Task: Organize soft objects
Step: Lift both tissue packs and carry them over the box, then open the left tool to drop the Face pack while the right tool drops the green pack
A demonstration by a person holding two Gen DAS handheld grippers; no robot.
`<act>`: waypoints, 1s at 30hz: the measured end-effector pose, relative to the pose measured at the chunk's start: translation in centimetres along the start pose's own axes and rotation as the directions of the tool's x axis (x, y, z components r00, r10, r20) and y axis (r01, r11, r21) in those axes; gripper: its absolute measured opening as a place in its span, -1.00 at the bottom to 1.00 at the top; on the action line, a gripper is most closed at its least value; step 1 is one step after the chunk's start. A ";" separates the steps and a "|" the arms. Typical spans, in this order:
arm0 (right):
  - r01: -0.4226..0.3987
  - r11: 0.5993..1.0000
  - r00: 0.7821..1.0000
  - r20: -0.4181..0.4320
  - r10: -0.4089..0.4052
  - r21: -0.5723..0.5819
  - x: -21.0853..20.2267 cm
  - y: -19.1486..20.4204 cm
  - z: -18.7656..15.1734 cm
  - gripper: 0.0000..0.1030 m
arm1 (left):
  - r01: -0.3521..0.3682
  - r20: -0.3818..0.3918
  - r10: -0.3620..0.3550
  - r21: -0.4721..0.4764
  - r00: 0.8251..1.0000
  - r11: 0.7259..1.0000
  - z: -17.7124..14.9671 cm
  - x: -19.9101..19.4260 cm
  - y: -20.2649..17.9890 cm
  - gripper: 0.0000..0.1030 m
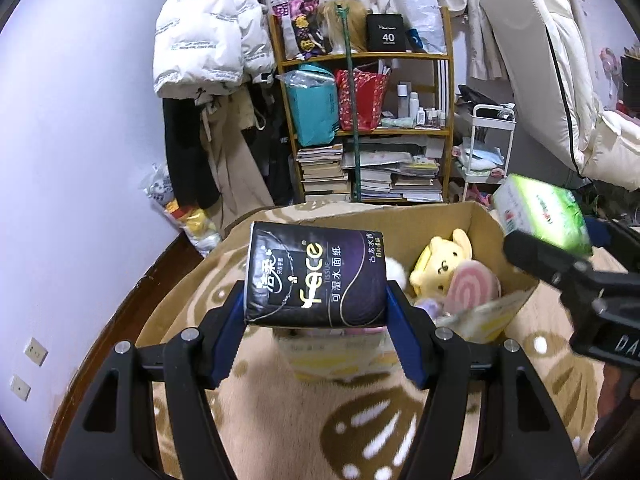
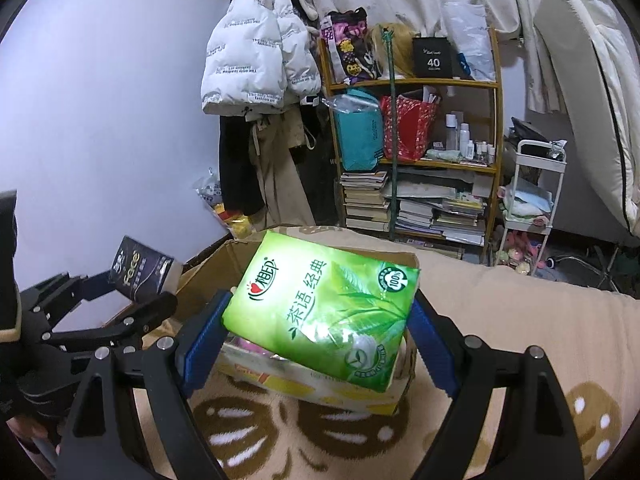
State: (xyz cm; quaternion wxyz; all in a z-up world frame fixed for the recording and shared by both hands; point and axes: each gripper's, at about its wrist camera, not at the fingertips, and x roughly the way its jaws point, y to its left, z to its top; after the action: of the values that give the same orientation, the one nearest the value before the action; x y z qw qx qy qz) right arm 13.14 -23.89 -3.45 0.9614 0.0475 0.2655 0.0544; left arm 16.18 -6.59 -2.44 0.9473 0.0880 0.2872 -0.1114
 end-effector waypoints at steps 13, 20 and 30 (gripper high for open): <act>-0.072 0.989 0.992 -0.097 0.085 0.130 5.9 -2.8 -1.7 0.76 | 0.030 -0.046 -0.031 -0.028 0.998 0.999 0.3 5.2 -0.2 0.27; -0.090 0.982 0.988 -0.110 0.109 0.167 6.3 -3.3 -1.9 0.76 | 0.046 -0.073 -0.050 -0.060 0.996 0.997 0.2 5.9 0.3 0.49; -0.088 0.983 0.994 -0.054 0.098 0.162 3.9 -3.2 -1.3 1.00 | -0.012 -0.091 0.007 -0.056 0.996 0.998 -1.3 4.3 1.8 0.80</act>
State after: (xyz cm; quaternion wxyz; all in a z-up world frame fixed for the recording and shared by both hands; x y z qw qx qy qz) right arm 16.06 -26.50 -6.98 0.9422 0.1351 0.2962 0.0793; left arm 19.44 -5.21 -5.73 0.9358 0.0676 0.3326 -0.0948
